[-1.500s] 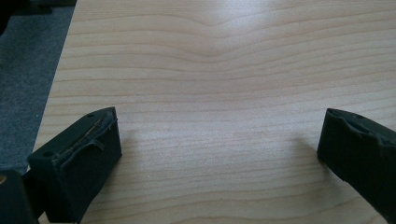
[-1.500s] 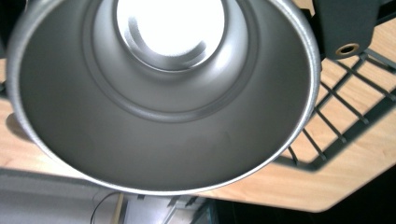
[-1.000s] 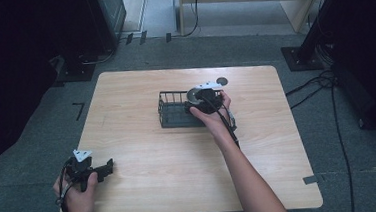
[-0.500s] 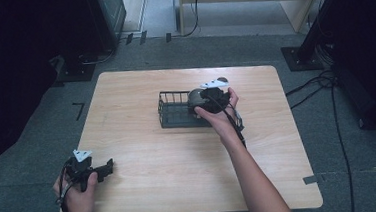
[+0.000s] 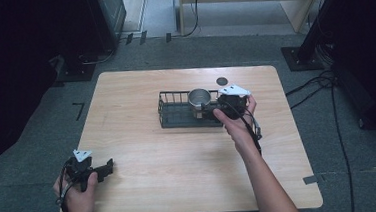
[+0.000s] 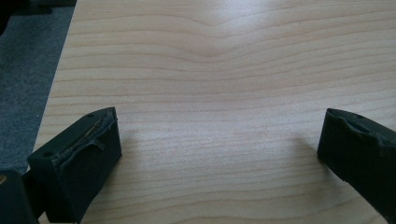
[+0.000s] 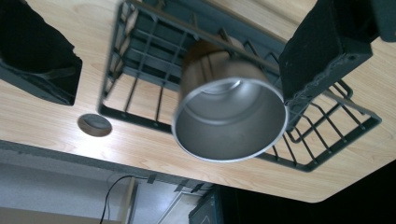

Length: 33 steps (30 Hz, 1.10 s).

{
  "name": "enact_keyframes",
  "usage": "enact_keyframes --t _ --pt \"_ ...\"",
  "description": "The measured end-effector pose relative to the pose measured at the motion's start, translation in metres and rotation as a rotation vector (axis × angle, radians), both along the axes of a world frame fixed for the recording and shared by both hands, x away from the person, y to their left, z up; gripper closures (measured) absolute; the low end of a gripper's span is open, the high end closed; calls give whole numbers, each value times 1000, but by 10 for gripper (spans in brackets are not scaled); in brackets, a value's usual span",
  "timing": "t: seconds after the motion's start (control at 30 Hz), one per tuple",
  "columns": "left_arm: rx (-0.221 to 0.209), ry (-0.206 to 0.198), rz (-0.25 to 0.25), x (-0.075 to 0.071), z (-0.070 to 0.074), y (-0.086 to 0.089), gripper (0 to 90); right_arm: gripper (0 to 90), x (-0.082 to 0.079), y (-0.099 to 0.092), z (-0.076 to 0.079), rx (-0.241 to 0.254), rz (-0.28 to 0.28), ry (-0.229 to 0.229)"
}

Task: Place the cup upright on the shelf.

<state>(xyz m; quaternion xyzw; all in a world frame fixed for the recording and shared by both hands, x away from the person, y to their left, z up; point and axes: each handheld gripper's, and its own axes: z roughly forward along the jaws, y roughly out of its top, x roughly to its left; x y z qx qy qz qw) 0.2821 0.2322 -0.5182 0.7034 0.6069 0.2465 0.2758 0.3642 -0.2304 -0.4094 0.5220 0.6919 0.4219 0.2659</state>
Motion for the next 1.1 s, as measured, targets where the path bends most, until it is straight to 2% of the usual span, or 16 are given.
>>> enact_keyframes --t 0.5,1.1 --pt "2 2 -1 0 0 0 0 0 -34 -39 -9 8 -34 -4" --pt "2 1 -1 0 0 0 0 0 -57 -75 -30 7 -100 19"
